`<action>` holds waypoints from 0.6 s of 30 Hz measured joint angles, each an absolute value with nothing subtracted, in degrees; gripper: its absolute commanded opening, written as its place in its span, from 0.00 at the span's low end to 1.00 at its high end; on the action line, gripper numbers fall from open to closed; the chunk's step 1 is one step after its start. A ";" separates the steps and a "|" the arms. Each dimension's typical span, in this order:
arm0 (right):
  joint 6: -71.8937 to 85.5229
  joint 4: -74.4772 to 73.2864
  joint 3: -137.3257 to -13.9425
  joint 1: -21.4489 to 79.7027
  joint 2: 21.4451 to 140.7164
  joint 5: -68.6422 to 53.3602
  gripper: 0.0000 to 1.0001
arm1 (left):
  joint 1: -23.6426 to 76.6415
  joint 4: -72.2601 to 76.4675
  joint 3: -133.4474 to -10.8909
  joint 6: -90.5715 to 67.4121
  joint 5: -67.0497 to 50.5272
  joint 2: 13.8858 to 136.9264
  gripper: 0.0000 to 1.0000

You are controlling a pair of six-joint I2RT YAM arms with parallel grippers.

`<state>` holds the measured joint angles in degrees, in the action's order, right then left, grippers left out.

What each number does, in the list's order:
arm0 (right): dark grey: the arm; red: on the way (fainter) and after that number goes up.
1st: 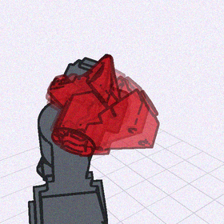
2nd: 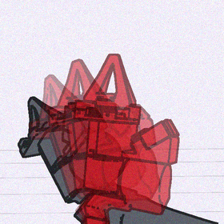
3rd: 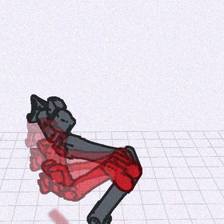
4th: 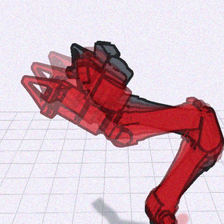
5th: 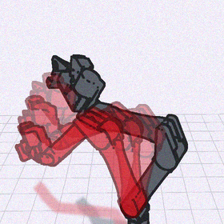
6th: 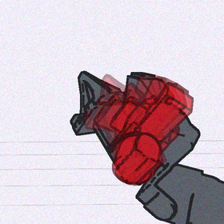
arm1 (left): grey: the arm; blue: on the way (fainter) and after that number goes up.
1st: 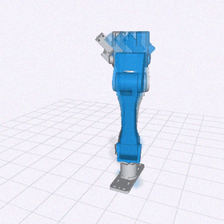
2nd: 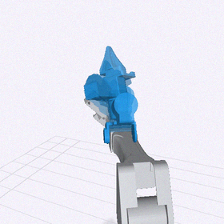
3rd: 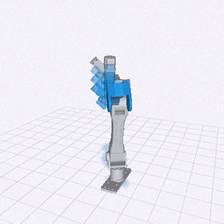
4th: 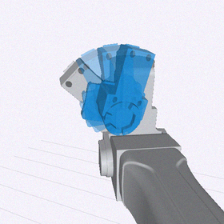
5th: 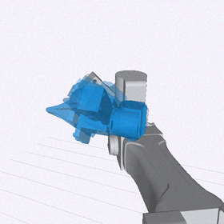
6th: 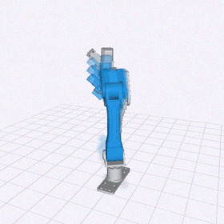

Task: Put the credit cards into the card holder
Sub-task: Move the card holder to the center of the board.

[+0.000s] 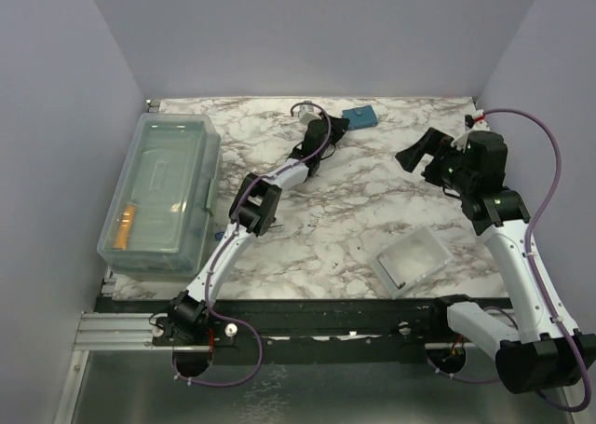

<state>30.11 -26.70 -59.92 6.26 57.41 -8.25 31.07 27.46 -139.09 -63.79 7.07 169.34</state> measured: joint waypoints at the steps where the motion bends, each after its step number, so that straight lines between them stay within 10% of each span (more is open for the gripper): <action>1: 30.26 -26.72 -59.94 6.26 57.58 -8.47 1.00 | 31.16 27.40 -139.09 -63.11 7.14 169.38 0.24; 10: 31.48 -27.88 -59.94 6.26 58.08 -10.07 1.00 | 31.29 27.38 -142.08 -62.08 7.11 171.17 0.24; 18: 31.46 -30.02 -59.96 6.26 58.06 -10.00 1.00 | 31.79 27.53 -142.74 -61.54 7.09 171.74 0.00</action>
